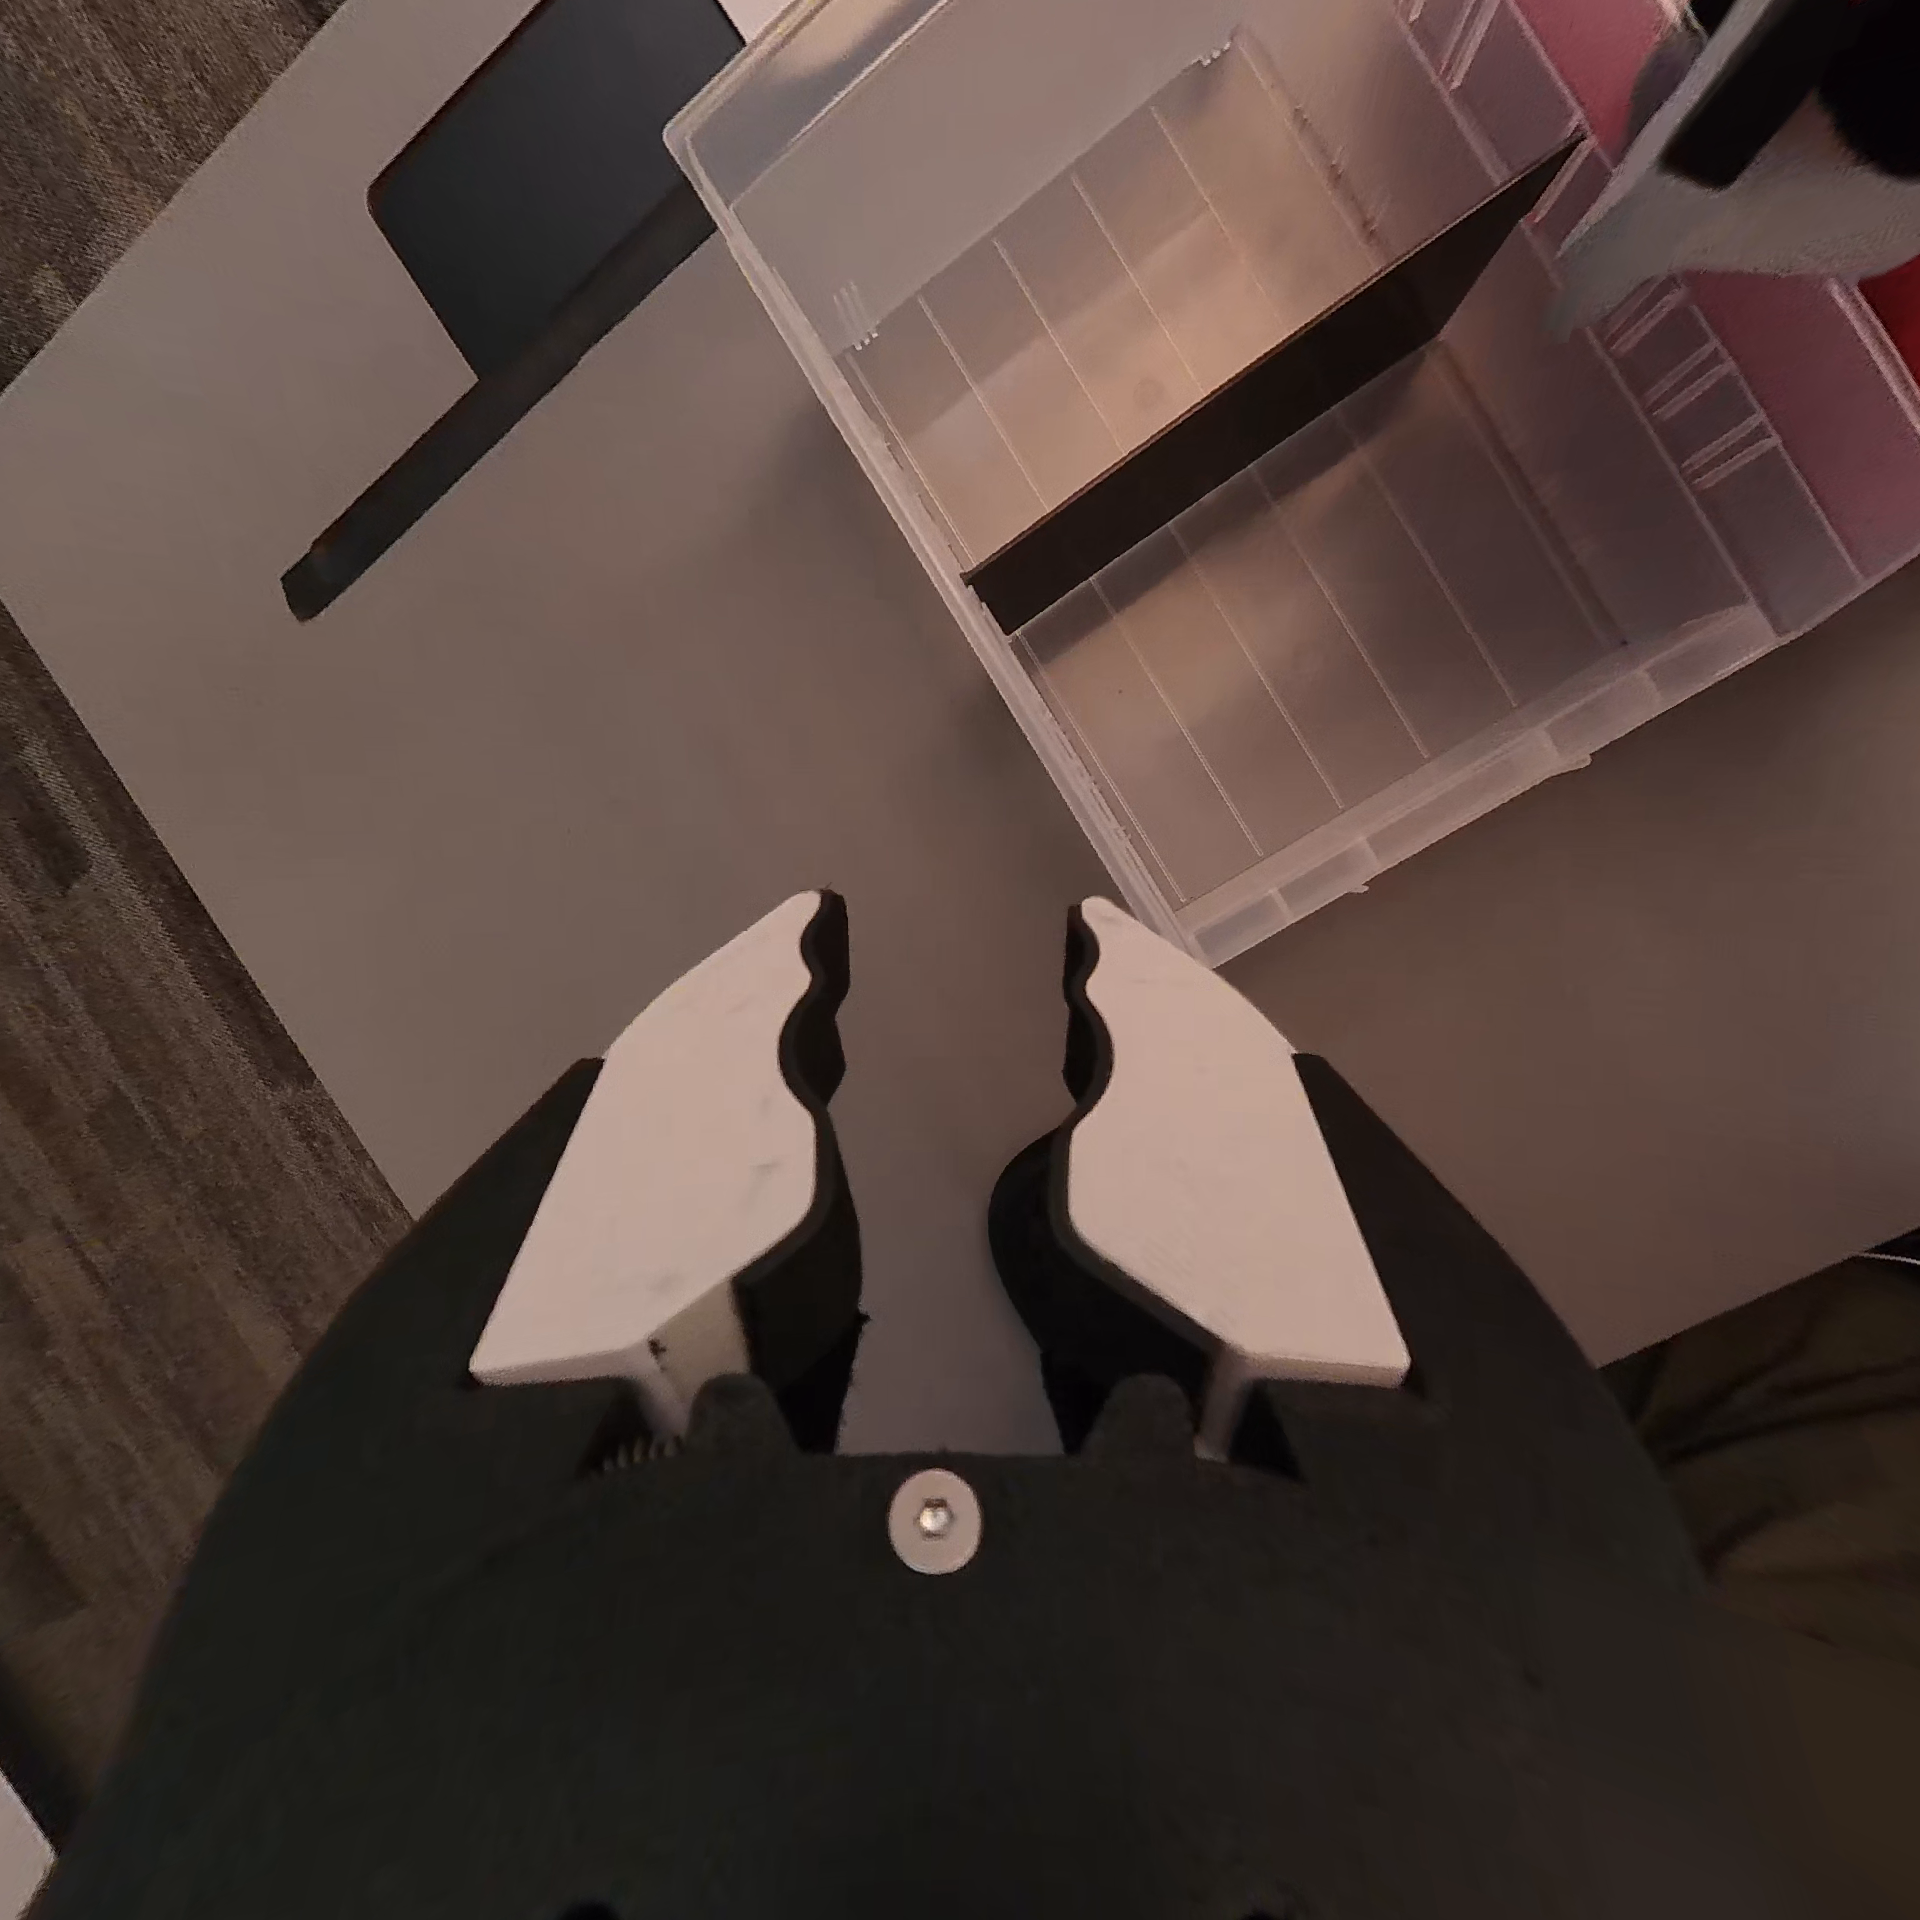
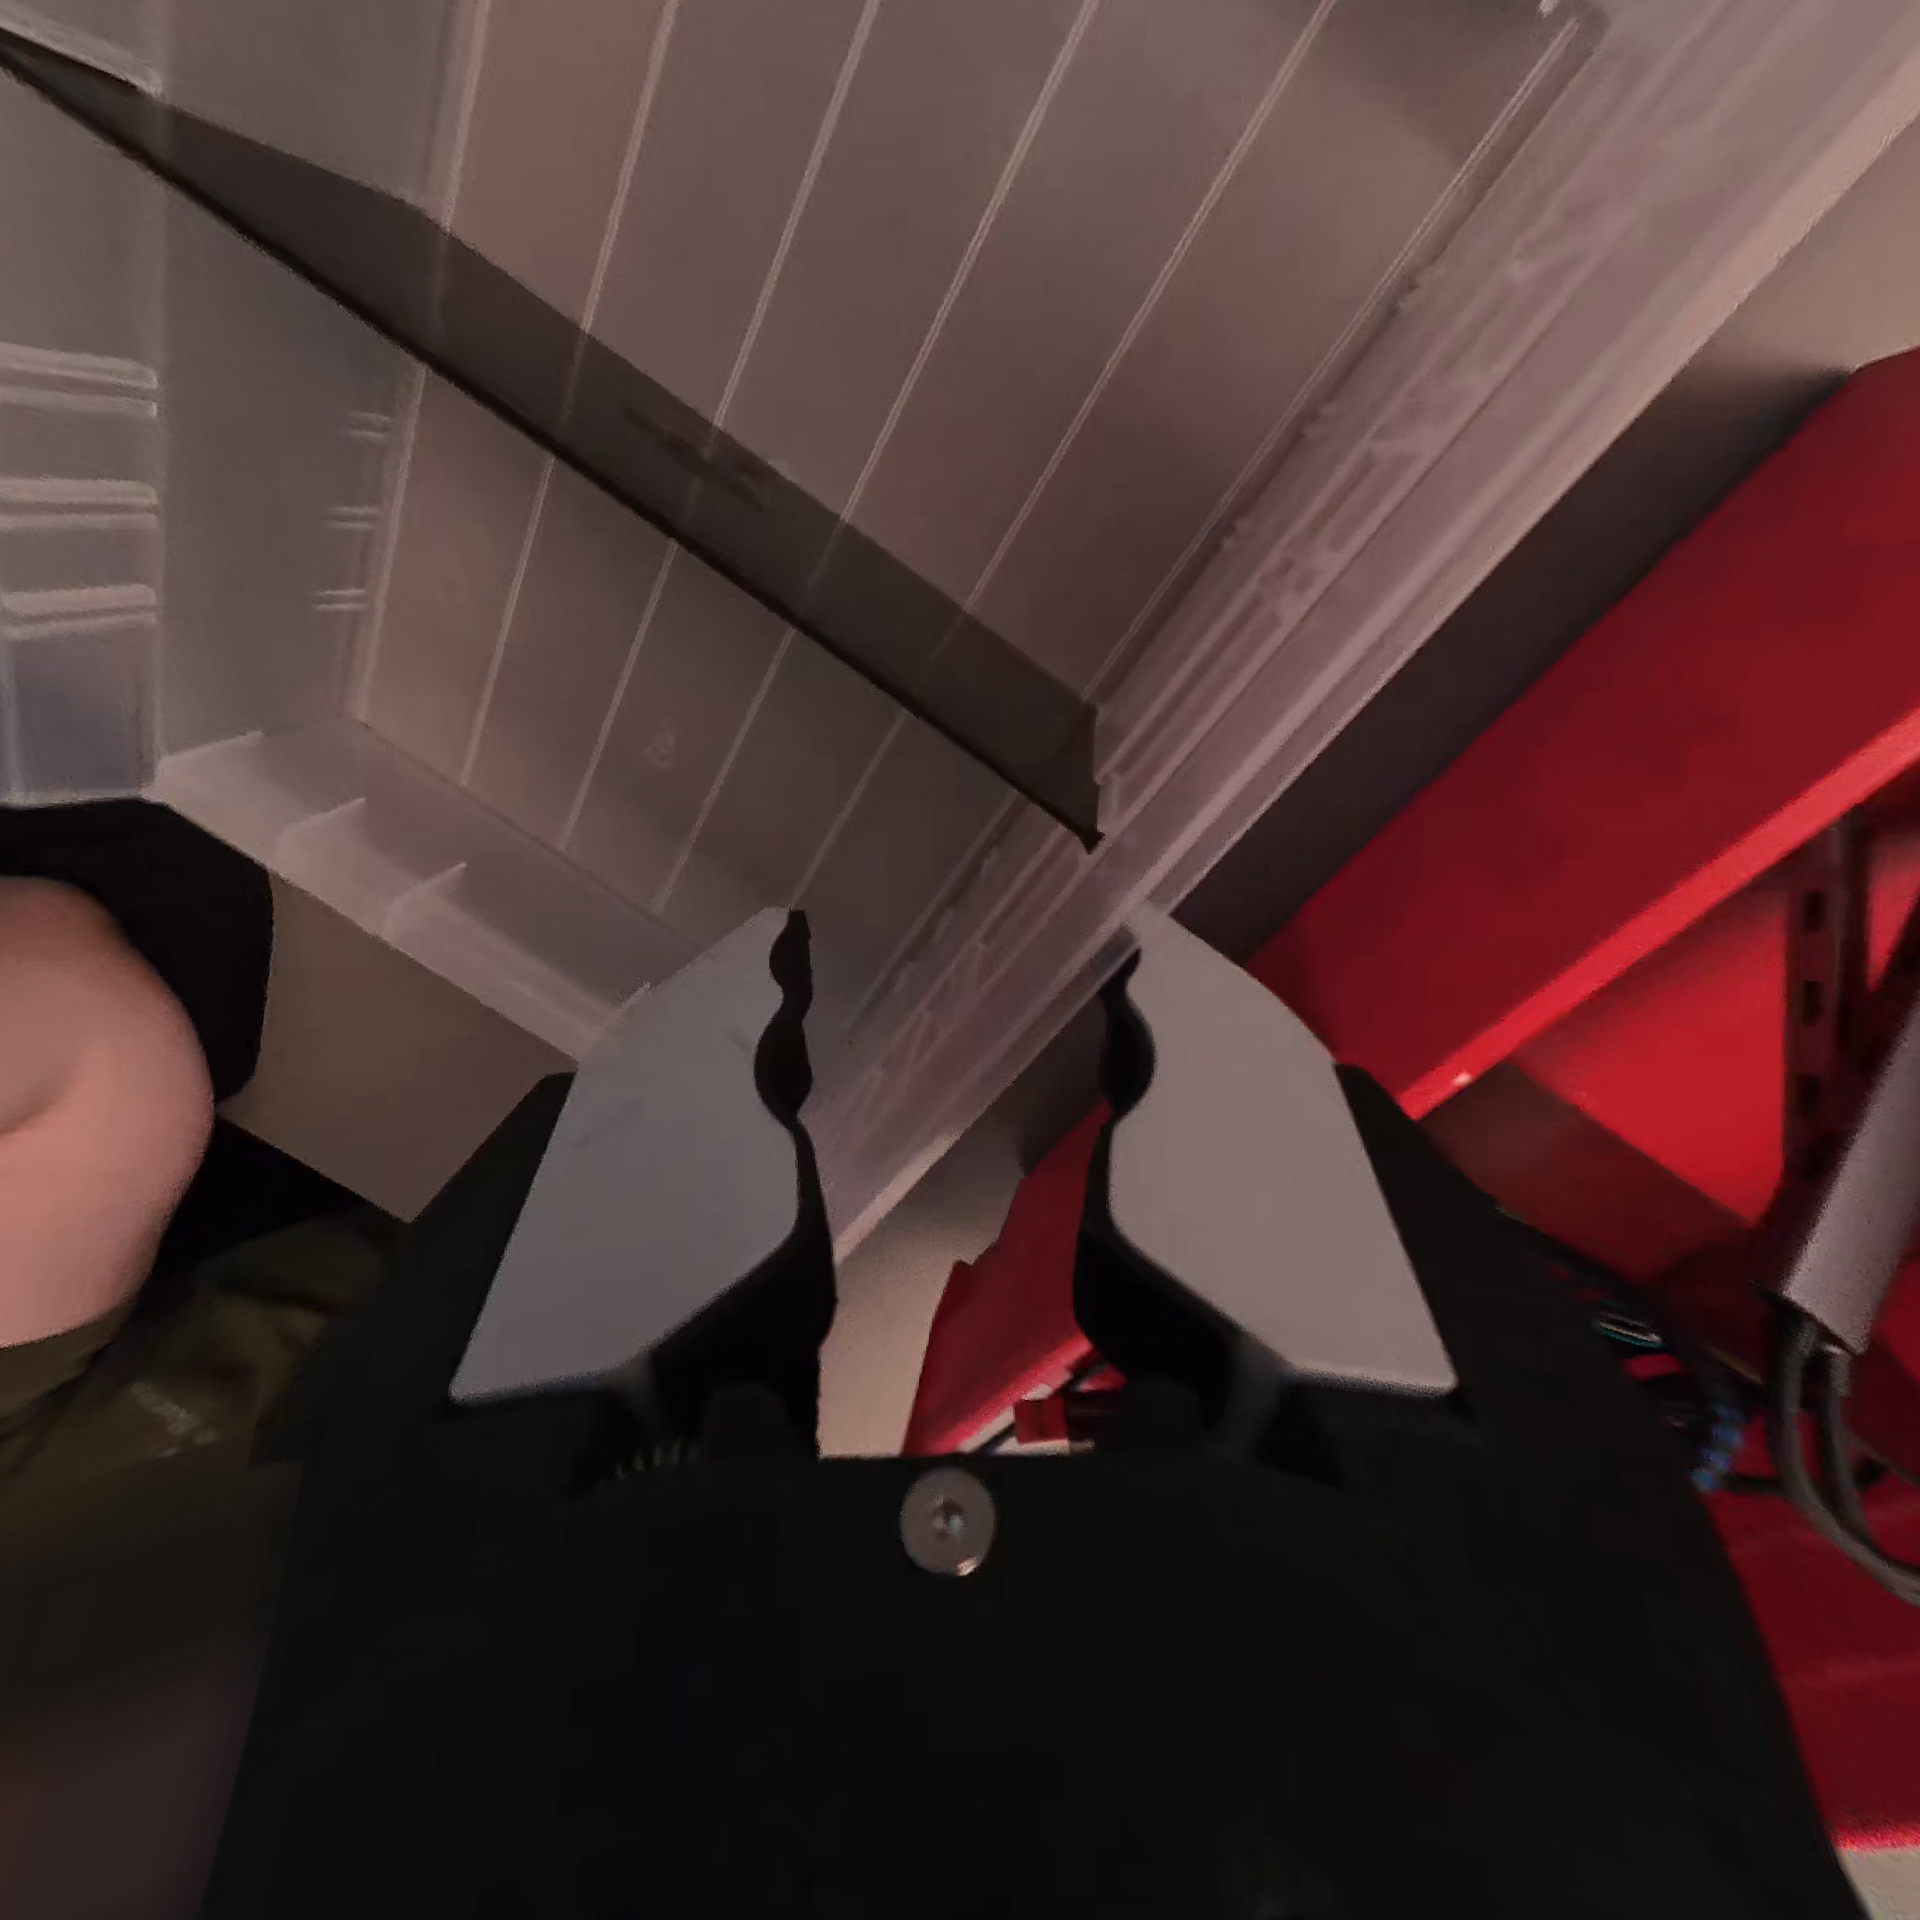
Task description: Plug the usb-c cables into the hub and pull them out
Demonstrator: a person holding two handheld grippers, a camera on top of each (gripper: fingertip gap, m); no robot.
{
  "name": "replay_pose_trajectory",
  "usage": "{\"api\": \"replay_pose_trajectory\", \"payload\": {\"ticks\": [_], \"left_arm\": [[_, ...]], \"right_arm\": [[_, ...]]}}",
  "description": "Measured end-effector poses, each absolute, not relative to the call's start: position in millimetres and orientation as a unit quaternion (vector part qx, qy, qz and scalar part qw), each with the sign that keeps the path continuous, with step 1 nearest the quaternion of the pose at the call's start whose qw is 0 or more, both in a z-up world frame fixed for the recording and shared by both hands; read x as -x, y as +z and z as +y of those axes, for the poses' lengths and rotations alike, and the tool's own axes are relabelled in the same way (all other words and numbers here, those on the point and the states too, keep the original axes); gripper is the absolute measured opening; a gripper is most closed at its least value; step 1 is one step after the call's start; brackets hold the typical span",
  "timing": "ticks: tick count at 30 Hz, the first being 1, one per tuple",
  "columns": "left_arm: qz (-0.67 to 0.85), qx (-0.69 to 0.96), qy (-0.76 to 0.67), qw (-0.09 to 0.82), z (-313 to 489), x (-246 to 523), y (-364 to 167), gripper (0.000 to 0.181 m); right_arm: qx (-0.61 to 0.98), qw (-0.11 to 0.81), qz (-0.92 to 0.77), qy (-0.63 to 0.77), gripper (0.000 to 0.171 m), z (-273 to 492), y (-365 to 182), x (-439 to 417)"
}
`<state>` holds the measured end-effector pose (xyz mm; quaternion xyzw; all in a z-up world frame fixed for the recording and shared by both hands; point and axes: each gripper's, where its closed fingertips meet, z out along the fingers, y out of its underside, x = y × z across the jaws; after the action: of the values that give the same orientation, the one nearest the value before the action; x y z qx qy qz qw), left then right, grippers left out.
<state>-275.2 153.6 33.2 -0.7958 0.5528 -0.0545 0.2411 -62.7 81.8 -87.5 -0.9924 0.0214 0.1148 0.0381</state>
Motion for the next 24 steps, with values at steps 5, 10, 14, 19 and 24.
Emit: {"api": "replay_pose_trajectory", "payload": {"ticks": [5,10,14,19,24], "left_arm": [[0.561,0.789,-0.057,0.243,150,272,34,0.039],[0.570,0.783,-0.058,0.241,146,270,33,0.039],[0.572,0.782,-0.064,0.241,147,270,33,0.039],[0.560,0.783,-0.081,0.259,152,271,40,0.038],[0.505,0.735,-0.192,0.409,166,274,108,0.027]], "right_arm": [[0.990,0.069,0.037,0.120,0.051,102,-90,73],[0.992,0.027,0.046,0.116,0.048,104,-114,77],[0.993,0.017,0.051,0.107,0.024,107,-123,71],[0.983,0.001,0.092,0.158,0.011,112,-118,74],[0.987,0.021,0.008,0.159,0.009,123,-85,96]]}}
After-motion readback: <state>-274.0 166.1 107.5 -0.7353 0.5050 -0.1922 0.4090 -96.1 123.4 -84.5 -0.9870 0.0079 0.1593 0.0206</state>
